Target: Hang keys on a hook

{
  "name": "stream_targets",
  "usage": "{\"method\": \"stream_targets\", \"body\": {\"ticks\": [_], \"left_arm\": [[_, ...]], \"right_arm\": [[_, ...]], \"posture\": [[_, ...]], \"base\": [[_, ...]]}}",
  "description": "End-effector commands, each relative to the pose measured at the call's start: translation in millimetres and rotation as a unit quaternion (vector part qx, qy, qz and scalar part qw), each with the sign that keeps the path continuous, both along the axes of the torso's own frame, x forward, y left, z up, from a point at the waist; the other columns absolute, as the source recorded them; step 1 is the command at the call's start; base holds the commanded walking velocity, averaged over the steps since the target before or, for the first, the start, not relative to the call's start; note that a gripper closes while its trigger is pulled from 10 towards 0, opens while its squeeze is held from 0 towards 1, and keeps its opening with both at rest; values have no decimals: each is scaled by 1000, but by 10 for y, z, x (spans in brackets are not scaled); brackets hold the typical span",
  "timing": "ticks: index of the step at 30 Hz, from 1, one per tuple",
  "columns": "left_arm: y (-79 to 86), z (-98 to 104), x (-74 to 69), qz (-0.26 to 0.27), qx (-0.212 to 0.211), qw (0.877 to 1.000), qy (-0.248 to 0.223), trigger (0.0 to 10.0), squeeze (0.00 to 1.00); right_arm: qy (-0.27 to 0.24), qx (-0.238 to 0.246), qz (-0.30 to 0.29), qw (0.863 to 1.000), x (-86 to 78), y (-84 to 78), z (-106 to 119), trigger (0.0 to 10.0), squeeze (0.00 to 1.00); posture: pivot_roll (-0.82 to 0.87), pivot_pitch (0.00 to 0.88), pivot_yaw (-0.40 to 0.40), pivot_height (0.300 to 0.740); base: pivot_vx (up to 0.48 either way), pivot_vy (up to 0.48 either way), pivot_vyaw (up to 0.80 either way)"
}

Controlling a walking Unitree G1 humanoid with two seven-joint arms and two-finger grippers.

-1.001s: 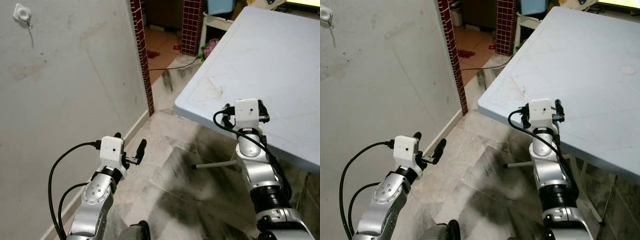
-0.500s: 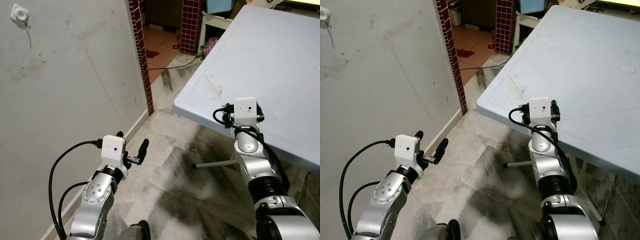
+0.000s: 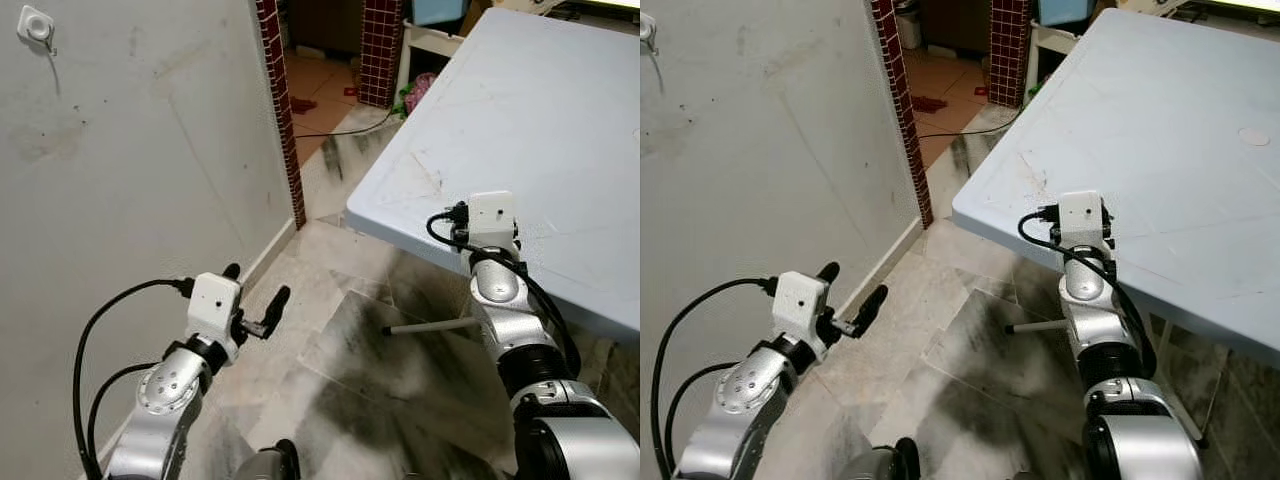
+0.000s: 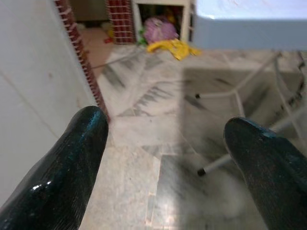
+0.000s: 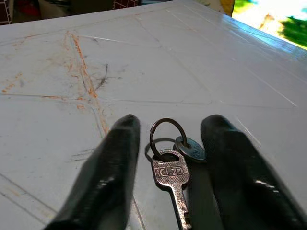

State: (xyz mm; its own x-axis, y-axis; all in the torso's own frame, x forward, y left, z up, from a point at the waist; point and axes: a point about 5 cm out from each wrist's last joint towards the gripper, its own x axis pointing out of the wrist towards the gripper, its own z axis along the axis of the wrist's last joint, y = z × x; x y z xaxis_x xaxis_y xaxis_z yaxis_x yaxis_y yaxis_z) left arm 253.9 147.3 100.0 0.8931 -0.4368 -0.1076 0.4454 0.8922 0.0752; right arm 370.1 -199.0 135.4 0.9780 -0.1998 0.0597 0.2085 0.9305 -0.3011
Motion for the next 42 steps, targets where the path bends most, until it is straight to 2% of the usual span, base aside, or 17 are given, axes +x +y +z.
{"method": "stream_targets", "body": {"ticks": [1,7,15,34,42], "left_arm": [[12,7,-38,-14,6,1000,2,10000,0],[52,-14,-80,-34,21,999,9,10000,0],[100,0,-80,-28,24,999,8,10000,0],[90,4,-89,-25,22,999,8,10000,0],[90,16,-61,-21,21,1000,4,10000,0]], "right_arm": [[28,0,-2,1000,-28,-19,-118,0,173],[29,1,0,1000,-21,-26,-121,0,169],[31,2,0,1000,-4,-5,-124,0,169],[29,2,-13,1000,-12,34,-154,0,169],[-7,14,-8,1000,4,70,-26,0,173]], "posture": [[28,193,75,740],[27,185,76,740],[35,179,81,740],[37,173,87,740],[35,169,87,740]], "base": [[0,0,0],[0,0,0],[0,0,0],[0,0,0],[0,0,0]]}}
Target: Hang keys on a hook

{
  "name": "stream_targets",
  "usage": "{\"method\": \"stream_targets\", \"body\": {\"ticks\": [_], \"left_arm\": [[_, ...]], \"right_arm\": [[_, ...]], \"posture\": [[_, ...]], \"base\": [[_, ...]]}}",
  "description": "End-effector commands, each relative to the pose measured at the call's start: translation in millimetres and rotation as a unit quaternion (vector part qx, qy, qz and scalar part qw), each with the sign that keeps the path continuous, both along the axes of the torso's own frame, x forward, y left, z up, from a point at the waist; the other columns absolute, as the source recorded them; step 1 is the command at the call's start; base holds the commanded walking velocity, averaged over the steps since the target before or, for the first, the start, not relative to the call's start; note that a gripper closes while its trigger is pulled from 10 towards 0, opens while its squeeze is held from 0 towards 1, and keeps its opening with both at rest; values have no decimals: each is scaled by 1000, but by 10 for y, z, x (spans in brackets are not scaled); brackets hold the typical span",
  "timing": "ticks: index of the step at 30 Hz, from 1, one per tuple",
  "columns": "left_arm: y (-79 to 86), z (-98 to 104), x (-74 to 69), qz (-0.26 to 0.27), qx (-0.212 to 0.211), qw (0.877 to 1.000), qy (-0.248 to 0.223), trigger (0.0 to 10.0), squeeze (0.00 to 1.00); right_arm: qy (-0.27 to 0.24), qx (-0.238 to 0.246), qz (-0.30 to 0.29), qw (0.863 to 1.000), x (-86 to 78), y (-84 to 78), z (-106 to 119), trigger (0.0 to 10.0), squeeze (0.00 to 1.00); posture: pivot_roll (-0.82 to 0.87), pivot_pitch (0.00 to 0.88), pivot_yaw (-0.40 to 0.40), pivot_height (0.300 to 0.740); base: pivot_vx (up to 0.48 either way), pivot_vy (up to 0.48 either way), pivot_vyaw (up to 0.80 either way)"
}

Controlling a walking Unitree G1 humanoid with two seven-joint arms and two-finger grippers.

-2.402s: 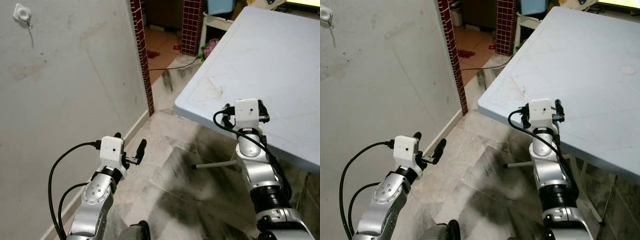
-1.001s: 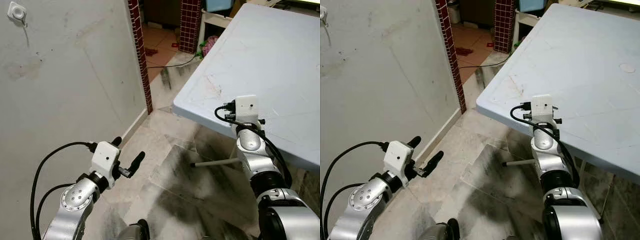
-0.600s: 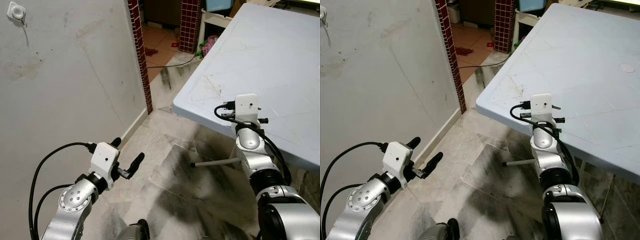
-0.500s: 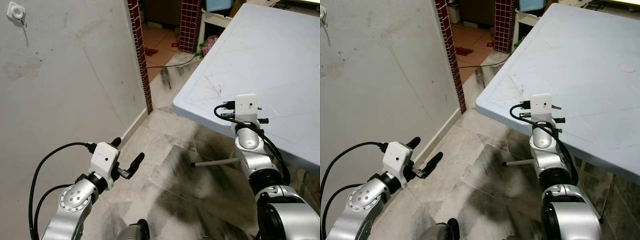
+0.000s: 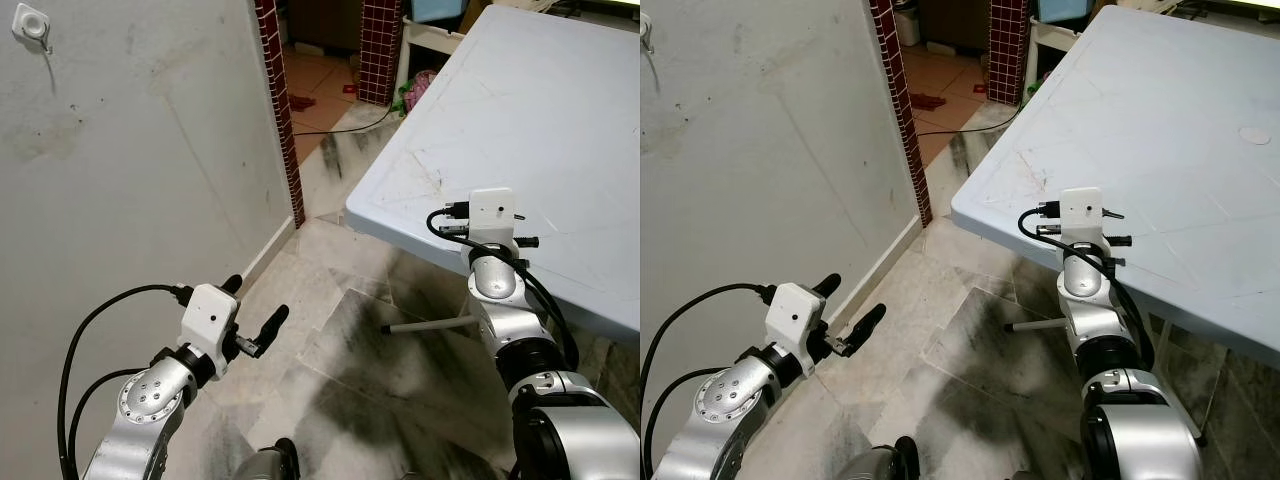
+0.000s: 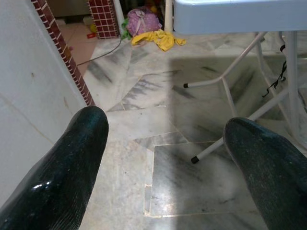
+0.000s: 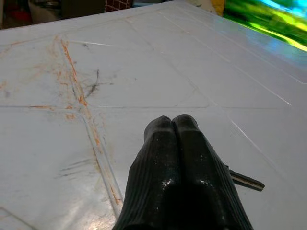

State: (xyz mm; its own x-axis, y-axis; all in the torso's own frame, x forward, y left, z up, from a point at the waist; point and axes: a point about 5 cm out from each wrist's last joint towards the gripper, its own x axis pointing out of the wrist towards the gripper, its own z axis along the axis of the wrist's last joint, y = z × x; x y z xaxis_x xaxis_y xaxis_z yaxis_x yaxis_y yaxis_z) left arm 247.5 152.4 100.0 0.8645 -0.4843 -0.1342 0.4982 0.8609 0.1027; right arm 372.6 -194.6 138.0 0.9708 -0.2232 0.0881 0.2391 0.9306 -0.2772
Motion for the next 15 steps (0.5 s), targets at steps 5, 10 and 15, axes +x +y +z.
{"method": "stream_targets", "body": {"ticks": [5,10,15], "left_arm": [[18,14,-10,11,-1,1000,-1,10000,0],[15,-6,-30,12,-2,1000,2,10000,0],[12,-5,-10,15,-4,1000,1,10000,0]], "right_arm": [[-11,12,16,1000,-30,99,14,0,169],[-37,4,28,999,-77,174,91,0,161],[-36,-31,-6,999,-124,98,85,10000,67]], "posture": [[33,166,85,740],[28,160,85,740],[26,160,85,740]], "base": [[0,0,0],[0,0,0],[0,0,0]]}}
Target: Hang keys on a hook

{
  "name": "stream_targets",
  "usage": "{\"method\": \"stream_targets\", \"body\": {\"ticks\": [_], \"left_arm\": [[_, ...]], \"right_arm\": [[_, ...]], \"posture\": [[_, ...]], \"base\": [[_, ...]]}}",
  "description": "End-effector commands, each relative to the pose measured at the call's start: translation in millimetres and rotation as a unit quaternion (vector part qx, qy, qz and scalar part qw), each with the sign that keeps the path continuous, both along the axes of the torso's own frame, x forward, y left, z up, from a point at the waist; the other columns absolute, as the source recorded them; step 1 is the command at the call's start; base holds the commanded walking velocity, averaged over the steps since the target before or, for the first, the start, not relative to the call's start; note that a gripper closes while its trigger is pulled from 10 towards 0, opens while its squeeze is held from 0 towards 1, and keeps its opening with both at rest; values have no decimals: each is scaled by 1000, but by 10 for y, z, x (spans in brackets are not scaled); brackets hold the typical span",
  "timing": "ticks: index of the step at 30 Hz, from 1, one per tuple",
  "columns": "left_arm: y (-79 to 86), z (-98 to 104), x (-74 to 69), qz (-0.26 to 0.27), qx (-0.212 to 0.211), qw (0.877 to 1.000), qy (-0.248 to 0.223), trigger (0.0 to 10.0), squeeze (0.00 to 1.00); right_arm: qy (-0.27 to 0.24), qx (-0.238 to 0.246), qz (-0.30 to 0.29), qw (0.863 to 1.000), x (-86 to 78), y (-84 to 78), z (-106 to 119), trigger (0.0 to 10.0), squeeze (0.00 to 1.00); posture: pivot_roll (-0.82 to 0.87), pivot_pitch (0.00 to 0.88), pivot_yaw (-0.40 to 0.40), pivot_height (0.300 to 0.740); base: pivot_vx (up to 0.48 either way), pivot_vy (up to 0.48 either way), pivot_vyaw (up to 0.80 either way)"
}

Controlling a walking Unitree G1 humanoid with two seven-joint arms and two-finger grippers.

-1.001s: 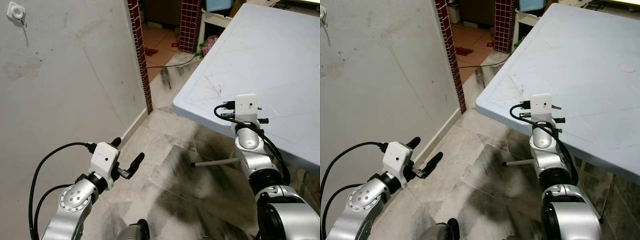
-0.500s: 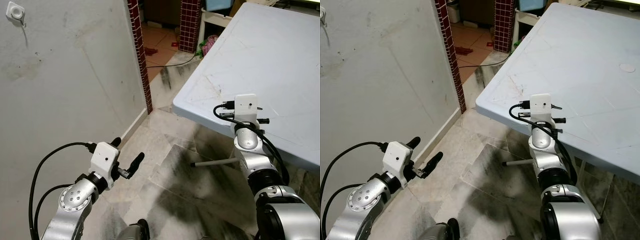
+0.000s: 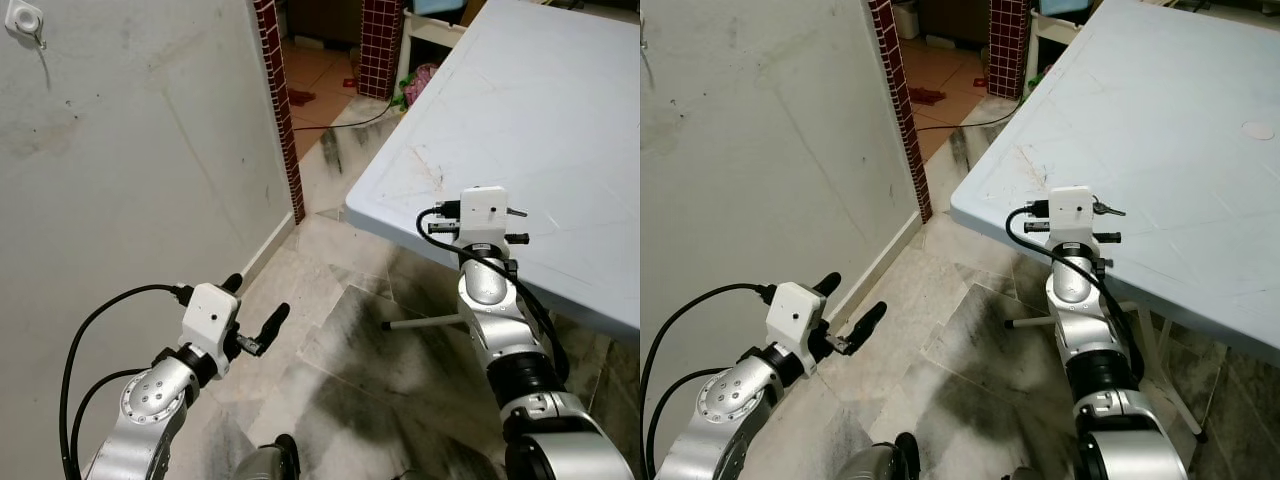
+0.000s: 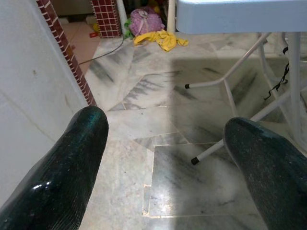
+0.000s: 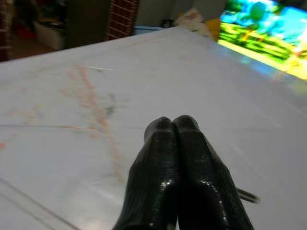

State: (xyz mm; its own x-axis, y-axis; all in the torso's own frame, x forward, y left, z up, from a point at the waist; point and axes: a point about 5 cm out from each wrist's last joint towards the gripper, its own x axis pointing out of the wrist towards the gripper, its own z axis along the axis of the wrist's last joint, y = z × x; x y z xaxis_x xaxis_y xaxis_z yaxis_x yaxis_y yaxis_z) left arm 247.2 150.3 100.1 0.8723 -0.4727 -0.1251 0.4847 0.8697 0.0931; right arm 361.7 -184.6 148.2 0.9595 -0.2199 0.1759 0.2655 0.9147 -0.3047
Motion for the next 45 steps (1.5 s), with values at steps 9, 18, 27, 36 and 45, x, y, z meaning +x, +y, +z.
{"method": "stream_targets", "body": {"ticks": [9,18,27,36,45], "left_arm": [[20,-18,-9,4,2,1000,5,10000,0],[17,-24,-4,3,2,1000,6,10000,0],[21,-31,-20,3,3,1000,8,10000,0],[37,-29,-38,3,5,1000,8,10000,0],[29,-37,-46,2,4,1000,10,10000,0]], "right_arm": [[18,1,-23,1000,-143,48,-110,10000,1000],[37,2,-34,999,-76,28,-122,10000,1000],[45,2,-60,997,20,1,-79,10000,1000],[51,27,-62,996,75,27,-87,10000,1000],[62,34,-76,995,105,-23,-112,10000,1000]], "posture": [[21,162,88,740],[21,163,90,740],[33,162,91,740],[41,164,92,740],[42,164,95,740]], "base": [[0,0,0],[0,0,0],[0,0,0],[0,0,0],[0,0,0]]}}
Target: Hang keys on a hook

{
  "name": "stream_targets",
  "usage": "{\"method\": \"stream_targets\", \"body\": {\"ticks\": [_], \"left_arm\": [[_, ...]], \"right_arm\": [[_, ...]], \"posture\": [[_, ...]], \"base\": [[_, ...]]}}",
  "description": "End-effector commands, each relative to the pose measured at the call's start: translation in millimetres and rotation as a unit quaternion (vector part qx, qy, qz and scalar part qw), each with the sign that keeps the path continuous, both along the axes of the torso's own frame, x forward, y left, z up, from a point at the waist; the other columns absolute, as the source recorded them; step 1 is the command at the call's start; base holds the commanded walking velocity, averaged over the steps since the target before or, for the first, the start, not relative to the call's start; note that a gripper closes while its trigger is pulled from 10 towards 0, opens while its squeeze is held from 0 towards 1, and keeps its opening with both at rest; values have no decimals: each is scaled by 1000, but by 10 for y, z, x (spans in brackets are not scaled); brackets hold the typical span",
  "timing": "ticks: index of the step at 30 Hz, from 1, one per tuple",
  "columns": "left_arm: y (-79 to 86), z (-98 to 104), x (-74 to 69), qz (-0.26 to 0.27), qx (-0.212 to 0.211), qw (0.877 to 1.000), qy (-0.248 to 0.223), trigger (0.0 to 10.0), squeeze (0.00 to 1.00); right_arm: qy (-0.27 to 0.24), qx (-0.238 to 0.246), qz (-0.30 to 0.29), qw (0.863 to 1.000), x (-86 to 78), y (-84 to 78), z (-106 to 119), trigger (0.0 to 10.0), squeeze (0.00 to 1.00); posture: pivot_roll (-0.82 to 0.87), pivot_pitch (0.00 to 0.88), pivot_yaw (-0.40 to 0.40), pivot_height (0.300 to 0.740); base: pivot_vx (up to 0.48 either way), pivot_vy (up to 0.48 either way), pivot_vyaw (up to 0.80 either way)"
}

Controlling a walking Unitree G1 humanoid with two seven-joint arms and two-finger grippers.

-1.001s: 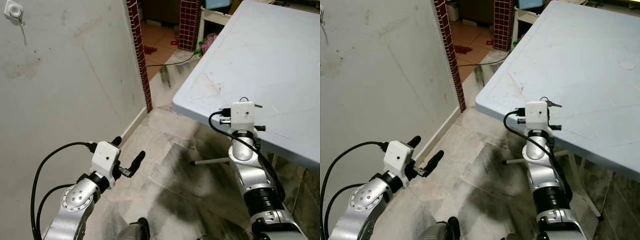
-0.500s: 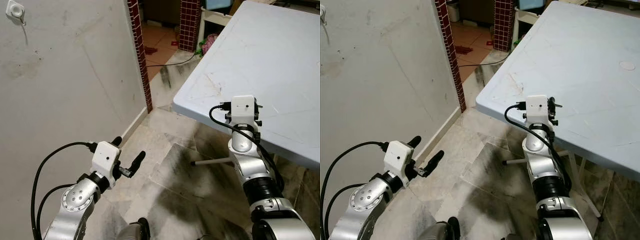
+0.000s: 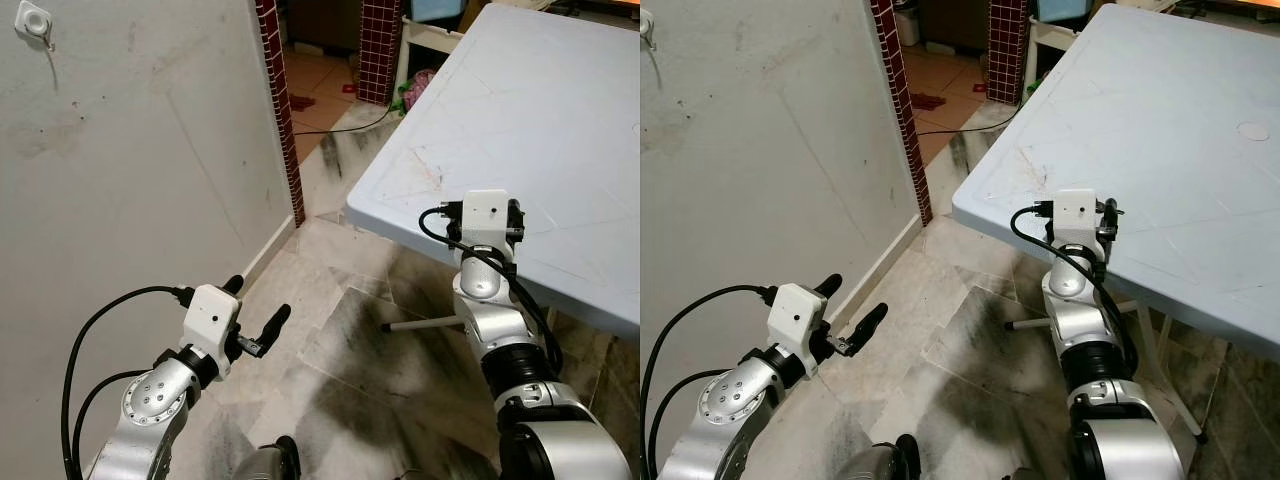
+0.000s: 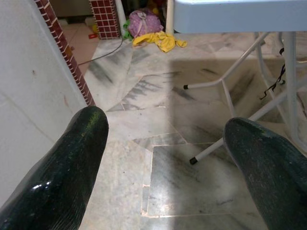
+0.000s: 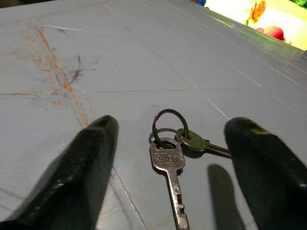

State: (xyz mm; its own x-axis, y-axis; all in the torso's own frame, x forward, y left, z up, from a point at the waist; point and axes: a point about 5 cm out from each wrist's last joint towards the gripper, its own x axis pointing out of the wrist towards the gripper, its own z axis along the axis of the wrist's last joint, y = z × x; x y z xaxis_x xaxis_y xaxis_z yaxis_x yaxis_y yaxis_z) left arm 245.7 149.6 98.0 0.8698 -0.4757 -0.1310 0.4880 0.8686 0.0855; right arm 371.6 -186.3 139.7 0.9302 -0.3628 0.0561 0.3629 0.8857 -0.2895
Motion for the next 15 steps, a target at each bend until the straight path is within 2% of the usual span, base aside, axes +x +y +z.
{"method": "stream_targets", "body": {"ticks": [1,2,3,4,5,6,7,8,9,15], "left_arm": [[35,-17,-32,3,5,1000,6,10000,0],[34,-18,-33,3,5,1000,7,10000,0],[34,-18,-33,3,5,1000,7,10000,0],[32,-18,-34,3,5,1000,7,10000,0],[32,-19,-36,3,5,1000,7,10000,0],[32,-19,-36,3,5,1000,7,10000,0],[32,-18,-37,3,5,1000,7,10000,0],[32,-19,-39,2,5,1000,7,10000,0],[30,-19,-41,2,4,1000,7,10000,0],[29,-18,-48,2,3,1000,8,10000,0]], "right_arm": [[8,7,-5,1000,11,-11,-26,10000,1000],[8,10,-5,1000,25,-21,-19,10000,918],[8,10,-5,1000,25,-21,-19,10000,918],[8,11,-7,1000,32,-29,-15,10000,620],[8,12,-8,1000,35,-32,-13,10000,549],[8,12,-8,1000,35,-32,-13,10000,549],[9,16,-10,1000,42,-38,-16,5882,184],[11,22,-11,1000,45,-40,-23,4627,133],[13,26,-12,1000,48,-41,-29,0,12],[19,41,-12,999,70,-58,-37,0,0]], "posture": [[42,164,95,740],[42,165,95,740],[42,165,95,740],[42,165,96,740],[42,166,97,740],[42,166,97,740],[43,168,98,740],[44,169,96,740],[44,169,96,740],[50,173,98,740]], "base": [[0,0,0],[0,0,0],[0,0,0],[0,0,0],[0,0,0],[0,0,0],[0,0,0],[0,0,0],[0,0,0],[0,0,0]]}}
